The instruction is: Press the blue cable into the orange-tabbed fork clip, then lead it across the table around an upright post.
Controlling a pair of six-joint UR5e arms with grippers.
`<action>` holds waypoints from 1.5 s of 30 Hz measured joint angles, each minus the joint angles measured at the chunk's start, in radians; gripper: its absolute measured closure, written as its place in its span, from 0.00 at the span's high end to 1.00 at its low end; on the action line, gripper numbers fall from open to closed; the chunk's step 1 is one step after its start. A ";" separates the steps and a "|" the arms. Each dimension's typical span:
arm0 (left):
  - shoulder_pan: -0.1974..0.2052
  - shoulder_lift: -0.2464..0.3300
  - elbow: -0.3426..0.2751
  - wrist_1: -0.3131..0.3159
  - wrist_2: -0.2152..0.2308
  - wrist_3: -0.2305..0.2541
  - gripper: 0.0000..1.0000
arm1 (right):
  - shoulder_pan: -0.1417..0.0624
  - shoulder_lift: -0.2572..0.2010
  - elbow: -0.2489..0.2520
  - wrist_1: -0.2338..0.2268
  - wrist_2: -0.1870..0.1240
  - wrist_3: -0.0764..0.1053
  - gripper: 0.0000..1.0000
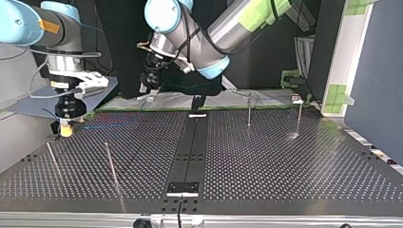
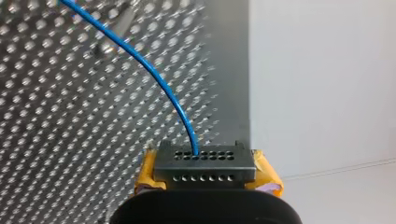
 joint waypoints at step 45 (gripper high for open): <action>0.068 -0.029 0.215 0.115 0.123 -0.277 1.00 | 0.013 -0.043 -0.001 0.001 -0.031 0.006 0.01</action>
